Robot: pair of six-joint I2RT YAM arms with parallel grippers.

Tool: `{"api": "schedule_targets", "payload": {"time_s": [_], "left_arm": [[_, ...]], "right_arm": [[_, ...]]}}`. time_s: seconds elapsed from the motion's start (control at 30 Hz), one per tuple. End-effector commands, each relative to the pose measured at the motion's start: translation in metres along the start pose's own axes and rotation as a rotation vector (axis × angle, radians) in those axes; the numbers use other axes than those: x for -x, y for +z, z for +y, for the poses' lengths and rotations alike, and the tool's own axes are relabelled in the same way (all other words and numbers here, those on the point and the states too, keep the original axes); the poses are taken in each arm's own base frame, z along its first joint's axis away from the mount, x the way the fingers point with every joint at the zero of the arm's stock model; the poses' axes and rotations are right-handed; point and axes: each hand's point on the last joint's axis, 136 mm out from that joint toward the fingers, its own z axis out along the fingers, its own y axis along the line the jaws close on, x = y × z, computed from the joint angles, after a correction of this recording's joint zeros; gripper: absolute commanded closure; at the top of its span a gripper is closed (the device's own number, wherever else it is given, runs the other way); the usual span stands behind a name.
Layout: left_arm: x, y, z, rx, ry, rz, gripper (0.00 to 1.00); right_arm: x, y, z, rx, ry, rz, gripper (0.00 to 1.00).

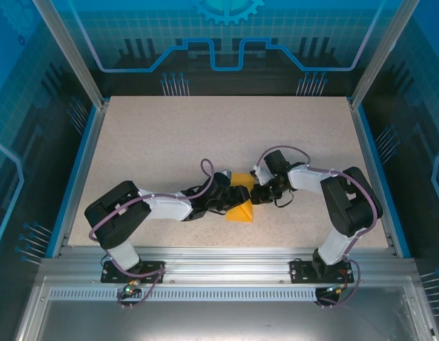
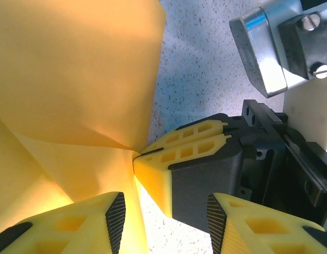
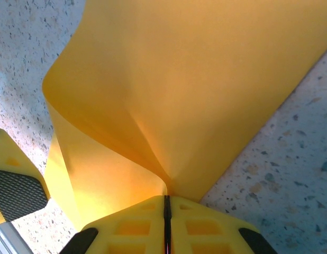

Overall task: Fold a paper plane with a square sheet of paper (pick it up from the middle)
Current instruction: Fold the triangle a second time at the center of the table.

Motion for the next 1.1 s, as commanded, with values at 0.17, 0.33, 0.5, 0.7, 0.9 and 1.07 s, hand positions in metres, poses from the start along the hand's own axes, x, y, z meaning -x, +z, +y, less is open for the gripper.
{"api": "schedule_targets", "payload": {"time_s": [0.17,0.33,0.5,0.7,0.9,1.07], "left_arm": [[0.004,0.018,0.023,0.018,-0.092,-0.020,0.54],[0.000,0.023,0.035,0.030,-0.121,-0.015,0.66],[-0.002,0.023,0.038,0.038,-0.123,-0.011,0.79],[-0.003,0.021,0.038,0.049,-0.119,-0.003,0.86],[0.000,0.009,0.030,0.031,-0.115,-0.016,0.79],[0.004,0.000,0.007,-0.034,-0.085,-0.019,0.85]], "right_arm": [[0.004,-0.002,-0.006,-0.005,0.010,-0.001,0.91],[0.003,-0.002,-0.007,-0.006,0.013,0.001,0.91],[0.003,-0.002,-0.007,-0.006,0.015,0.004,0.91],[0.003,-0.002,-0.007,-0.008,0.015,0.005,0.91],[0.004,-0.002,-0.007,-0.009,0.015,0.003,0.91],[0.003,-0.002,-0.007,-0.008,0.016,0.005,0.91]]}}
